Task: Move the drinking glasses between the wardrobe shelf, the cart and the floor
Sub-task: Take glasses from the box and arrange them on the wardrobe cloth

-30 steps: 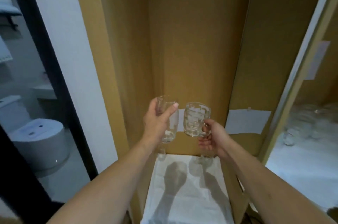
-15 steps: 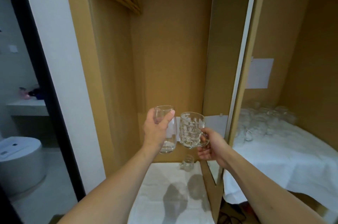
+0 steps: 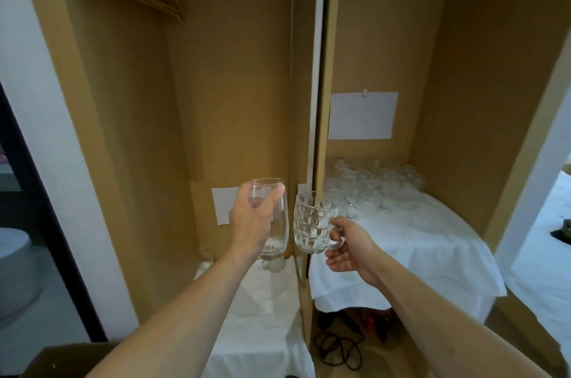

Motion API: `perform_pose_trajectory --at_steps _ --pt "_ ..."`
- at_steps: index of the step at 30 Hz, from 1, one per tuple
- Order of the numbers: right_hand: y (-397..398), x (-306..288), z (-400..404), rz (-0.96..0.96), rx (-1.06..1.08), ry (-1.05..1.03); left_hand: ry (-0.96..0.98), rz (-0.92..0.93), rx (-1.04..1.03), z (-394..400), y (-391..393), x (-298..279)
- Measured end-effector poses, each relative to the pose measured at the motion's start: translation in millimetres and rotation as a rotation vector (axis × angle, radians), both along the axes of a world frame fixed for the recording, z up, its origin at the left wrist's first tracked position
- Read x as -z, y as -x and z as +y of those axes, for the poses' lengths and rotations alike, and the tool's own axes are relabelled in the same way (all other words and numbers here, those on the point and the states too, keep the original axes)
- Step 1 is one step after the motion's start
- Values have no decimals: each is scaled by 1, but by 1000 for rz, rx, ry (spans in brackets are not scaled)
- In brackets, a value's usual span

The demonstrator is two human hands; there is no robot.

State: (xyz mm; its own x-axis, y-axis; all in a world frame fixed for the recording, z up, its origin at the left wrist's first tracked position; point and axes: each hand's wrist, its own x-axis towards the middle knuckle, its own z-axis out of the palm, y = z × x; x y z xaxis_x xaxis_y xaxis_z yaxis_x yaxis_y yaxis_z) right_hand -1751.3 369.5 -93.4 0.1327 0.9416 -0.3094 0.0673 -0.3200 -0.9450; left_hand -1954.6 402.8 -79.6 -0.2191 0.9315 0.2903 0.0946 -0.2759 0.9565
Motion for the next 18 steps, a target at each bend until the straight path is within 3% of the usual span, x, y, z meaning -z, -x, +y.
perform_pose_trajectory --at_steps 18 --pt "-153 26 -43 56 146 83 27 -59 191 -18 -155 22"
